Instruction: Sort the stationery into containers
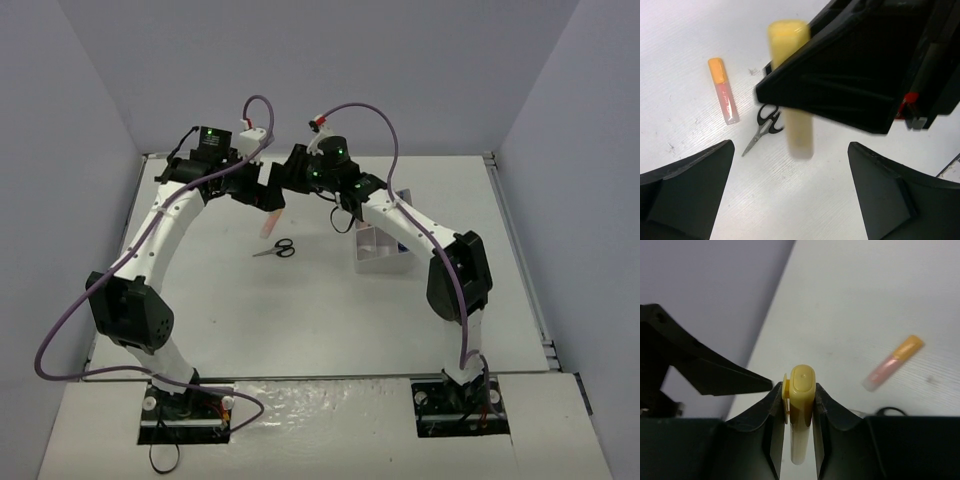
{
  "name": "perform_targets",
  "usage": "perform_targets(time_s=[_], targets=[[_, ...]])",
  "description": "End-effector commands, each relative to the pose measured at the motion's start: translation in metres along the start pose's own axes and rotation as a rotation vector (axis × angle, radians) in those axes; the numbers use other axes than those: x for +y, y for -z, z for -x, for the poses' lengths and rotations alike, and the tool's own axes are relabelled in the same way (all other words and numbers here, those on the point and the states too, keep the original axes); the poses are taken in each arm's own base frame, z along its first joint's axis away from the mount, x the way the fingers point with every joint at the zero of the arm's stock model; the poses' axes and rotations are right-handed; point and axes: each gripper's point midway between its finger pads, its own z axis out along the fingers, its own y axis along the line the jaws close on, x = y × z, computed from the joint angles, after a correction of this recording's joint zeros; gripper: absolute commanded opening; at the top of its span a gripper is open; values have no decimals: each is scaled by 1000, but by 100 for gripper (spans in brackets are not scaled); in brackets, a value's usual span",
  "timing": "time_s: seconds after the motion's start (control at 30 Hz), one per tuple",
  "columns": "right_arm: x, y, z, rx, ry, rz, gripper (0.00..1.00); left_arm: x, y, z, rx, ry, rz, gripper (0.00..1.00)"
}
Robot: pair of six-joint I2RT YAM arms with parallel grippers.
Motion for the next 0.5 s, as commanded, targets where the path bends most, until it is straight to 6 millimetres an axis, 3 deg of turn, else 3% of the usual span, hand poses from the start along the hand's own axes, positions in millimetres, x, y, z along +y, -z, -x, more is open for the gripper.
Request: perform_targets(time_s=[0.0,0.13,0.23,0.3,0.47], targets=[[-10,83,95,-271,270,-200,0,-3,16,24,-69,-16,31,97],[-96,141,115,-319,435,-572,0,10,9,12,-2,28,66,97],[-143,168,114,-304,468,-739,0,32,-2,-6,85,52,141,97],[-159,173,109,-282,482,-784,0,45,-12,-19,144,61,184,97],[-179,162,102,-260,499,-810,0,67,-21,-32,204,40,261,97]])
